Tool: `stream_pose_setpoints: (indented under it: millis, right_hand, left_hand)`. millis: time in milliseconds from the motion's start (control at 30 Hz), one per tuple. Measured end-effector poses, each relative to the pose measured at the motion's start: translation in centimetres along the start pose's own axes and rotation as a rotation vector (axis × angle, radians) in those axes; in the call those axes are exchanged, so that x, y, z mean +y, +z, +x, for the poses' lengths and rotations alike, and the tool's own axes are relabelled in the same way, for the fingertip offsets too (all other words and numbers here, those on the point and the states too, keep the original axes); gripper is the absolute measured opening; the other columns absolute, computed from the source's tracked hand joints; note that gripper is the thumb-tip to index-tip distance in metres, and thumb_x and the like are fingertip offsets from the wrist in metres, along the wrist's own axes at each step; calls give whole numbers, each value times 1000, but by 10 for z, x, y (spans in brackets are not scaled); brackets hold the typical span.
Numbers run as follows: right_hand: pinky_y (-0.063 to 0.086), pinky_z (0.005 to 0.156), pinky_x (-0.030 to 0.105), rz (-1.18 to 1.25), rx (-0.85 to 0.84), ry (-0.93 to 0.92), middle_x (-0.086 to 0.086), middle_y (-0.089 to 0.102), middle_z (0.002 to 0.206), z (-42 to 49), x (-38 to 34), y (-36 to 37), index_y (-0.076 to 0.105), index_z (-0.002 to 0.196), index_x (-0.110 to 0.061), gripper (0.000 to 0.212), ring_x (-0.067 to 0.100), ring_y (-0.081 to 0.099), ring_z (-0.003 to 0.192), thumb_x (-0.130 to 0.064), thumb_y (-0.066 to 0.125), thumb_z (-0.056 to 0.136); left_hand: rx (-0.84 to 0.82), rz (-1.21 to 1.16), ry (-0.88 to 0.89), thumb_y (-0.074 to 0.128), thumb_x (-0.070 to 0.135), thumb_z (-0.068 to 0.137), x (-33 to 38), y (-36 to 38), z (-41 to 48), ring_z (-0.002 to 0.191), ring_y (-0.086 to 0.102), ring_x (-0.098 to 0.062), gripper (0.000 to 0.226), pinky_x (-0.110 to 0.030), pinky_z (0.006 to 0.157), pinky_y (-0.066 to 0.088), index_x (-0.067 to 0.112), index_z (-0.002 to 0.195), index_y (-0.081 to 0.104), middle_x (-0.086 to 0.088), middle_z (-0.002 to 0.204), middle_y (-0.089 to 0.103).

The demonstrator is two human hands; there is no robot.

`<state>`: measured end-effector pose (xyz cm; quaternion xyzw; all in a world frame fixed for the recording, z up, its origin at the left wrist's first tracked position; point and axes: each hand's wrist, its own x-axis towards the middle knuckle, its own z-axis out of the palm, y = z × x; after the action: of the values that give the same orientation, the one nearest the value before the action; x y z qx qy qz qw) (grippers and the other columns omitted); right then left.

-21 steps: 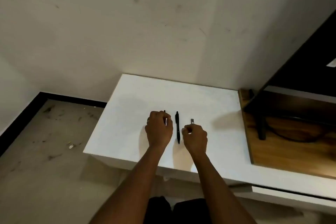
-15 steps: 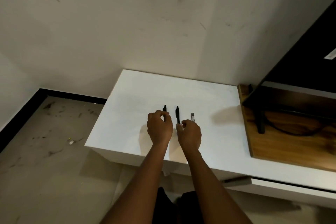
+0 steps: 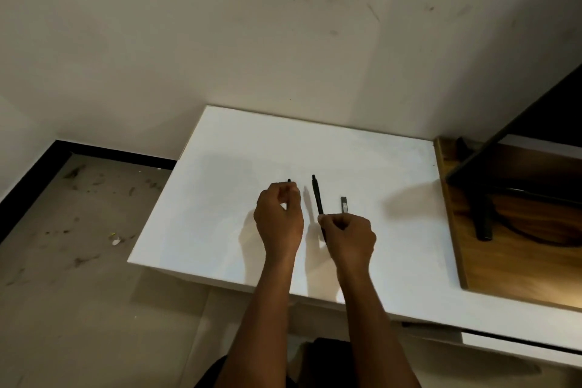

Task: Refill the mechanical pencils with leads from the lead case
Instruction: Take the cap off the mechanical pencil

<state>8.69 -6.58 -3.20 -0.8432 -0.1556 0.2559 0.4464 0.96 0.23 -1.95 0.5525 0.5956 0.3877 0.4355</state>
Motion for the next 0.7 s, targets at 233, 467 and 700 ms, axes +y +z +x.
stream_pose_setpoints:
  millis: [233, 467, 700]
  right_hand:
    - [53, 75, 26, 405, -408, 143, 5, 80, 92, 2, -21, -44, 78, 99, -12, 15, 18, 77, 86, -23, 70, 93]
    - [58, 86, 35, 348, -458, 70, 6, 80, 93, 10, -15, -46, 78, 100, -12, 17, 18, 77, 89, -24, 67, 95]
    - [52, 64, 22, 456, -65, -100, 0, 78, 86, 35, -23, -53, 78, 95, -20, 13, 11, 74, 78, -29, 68, 94]
  left_hand:
    - [-475, -565, -434, 58, 37, 98, 14, 7, 13, 98, 74, -20, 26, -31, 83, 57, 17, 107, 73, -4, 104, 78]
    - [-539, -427, -207, 64, 30, 96, 20, 21, 6, 78, 73, -13, 19, -25, 68, 56, 16, 102, 76, -1, 76, 73]
    - [-529, -144, 28, 69, 27, 93, 13, 21, 9, 57, 57, 0, 20, -12, 54, 44, 21, 109, 78, 13, 64, 66]
